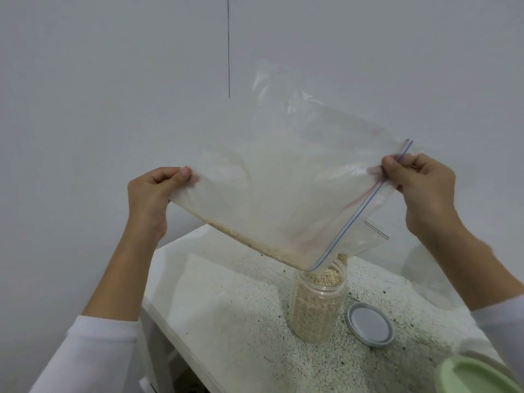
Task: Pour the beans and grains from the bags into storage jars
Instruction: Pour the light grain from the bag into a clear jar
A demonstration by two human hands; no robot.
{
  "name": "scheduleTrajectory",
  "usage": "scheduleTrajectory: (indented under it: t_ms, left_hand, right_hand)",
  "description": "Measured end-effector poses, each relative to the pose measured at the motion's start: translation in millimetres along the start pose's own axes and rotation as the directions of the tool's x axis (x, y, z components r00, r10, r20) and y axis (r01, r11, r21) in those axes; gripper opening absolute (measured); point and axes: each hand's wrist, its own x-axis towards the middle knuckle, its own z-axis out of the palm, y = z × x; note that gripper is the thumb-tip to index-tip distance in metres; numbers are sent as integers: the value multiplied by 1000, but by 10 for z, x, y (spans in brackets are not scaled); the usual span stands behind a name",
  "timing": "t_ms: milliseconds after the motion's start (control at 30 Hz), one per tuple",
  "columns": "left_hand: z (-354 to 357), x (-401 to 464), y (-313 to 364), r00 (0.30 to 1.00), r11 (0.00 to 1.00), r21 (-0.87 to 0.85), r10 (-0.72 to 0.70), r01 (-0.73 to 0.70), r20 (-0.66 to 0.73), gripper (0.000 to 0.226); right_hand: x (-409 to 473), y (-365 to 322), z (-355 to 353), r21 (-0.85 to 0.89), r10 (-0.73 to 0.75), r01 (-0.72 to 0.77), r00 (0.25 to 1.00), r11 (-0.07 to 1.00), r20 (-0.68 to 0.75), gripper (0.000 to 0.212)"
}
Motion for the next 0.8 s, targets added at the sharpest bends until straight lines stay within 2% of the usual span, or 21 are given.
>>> scheduleTrajectory:
  t_ms: [333, 800]
  left_hand:
    - [-17, 41, 3, 1000, 1000, 12, 11, -11, -9, 21]
    - [135, 11, -47, 999, 1000, 9, 0, 0, 44, 23]
  right_hand:
    - [-12, -18, 30, 9, 0, 0, 999, 1000, 42, 13]
    - [20, 5, -111, -40, -16, 16, 1000, 999, -13, 12]
